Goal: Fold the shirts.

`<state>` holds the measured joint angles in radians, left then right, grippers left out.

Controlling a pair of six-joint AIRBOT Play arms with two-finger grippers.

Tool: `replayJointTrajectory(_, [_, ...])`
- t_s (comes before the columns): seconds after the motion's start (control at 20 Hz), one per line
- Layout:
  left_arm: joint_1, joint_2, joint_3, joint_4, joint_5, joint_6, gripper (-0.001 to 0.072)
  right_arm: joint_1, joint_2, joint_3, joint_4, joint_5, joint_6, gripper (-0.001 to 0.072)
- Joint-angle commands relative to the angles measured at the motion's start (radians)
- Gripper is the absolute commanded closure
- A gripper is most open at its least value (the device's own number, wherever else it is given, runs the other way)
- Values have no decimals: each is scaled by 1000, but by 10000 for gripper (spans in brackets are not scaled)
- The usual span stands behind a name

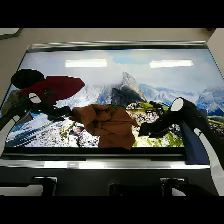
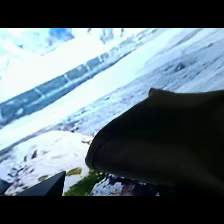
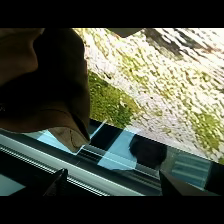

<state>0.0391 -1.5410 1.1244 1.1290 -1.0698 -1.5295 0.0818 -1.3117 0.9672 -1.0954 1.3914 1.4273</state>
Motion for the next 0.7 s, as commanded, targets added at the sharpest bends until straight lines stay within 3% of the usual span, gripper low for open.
replayJointTrajectory(0.0, [-3, -39, -4, -107, 68, 58, 28, 6, 1, -7, -5, -20, -3, 19])
replayJointTrajectory(0.15, [-32, -58, -4, -113, 108, 66, 32, 6, 0, -32, -4, -52, -3, 19])
replayJointTrajectory(0.2, [-40, -62, -4, -113, 129, 64, 69, 6, -2, -46, 2, -57, -3, 18])
replayJointTrajectory(0.25, [-47, -62, -4, -113, 148, 64, 218, 6, -5, -61, 12, -61, -3, 19])
replayJointTrajectory(0.35, [-51, -63, -4, -114, 181, 47, 450, 10, -12, -79, 26, -66, -3, 19])
replayJointTrajectory(0.4, [-51, -63, -4, -114, 186, 45, 621, 23, -15, -86, 26, -80, -3, 19])
replayJointTrajectory(0.45, [-51, -63, -4, -114, 185, 45, 684, 45, -19, -91, 26, -98, -3, 19])
replayJointTrajectory(0.65, [-51, -49, -2, -112, 142, 50, 685, 155, -78, -96, 40, -185, -3, 19])
